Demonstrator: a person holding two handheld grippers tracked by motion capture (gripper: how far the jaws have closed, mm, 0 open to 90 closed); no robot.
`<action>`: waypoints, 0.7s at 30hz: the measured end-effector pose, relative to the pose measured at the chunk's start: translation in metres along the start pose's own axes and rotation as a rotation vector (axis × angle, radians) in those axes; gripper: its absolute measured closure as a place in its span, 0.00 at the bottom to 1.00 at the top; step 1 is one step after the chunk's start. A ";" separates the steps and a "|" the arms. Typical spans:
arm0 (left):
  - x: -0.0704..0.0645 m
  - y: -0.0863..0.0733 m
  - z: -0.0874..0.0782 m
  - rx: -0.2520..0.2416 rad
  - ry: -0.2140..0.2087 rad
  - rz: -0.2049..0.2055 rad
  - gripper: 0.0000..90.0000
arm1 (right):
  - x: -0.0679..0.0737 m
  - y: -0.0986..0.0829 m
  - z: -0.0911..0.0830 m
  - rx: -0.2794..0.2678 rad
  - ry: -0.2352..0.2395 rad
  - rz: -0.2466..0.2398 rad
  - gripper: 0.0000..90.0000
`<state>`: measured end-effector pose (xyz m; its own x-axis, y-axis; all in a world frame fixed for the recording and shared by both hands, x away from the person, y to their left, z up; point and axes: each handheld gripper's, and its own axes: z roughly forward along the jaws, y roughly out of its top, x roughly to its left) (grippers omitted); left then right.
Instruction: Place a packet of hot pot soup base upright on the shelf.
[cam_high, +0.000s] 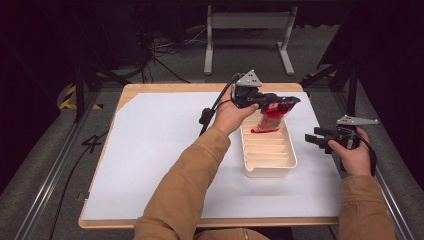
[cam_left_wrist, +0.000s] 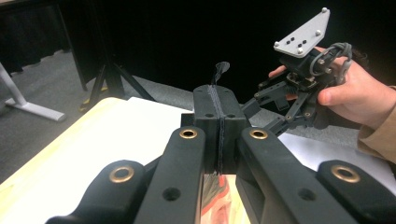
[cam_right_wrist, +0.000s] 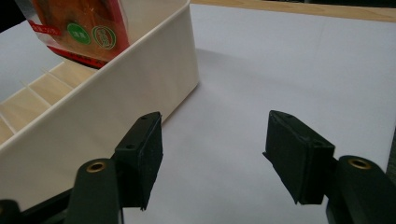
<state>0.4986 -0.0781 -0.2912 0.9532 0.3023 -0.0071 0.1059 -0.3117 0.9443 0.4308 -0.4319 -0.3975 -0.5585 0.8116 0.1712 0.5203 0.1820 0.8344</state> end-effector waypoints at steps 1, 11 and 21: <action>0.001 0.001 -0.001 0.003 0.000 0.005 1.00 | 0.000 0.000 0.000 0.000 0.001 -0.001 0.41; 0.004 0.002 0.002 0.016 0.021 0.011 1.00 | -0.001 -0.001 0.000 -0.002 0.001 0.005 0.41; 0.003 -0.003 0.011 0.019 0.006 0.004 1.00 | -0.002 -0.002 -0.002 -0.003 0.001 0.009 0.41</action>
<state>0.5042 -0.0864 -0.2979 0.9519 0.3065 -0.0017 0.1078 -0.3295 0.9380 0.4296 -0.4349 -0.3986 -0.5542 0.8129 0.1789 0.5231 0.1729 0.8346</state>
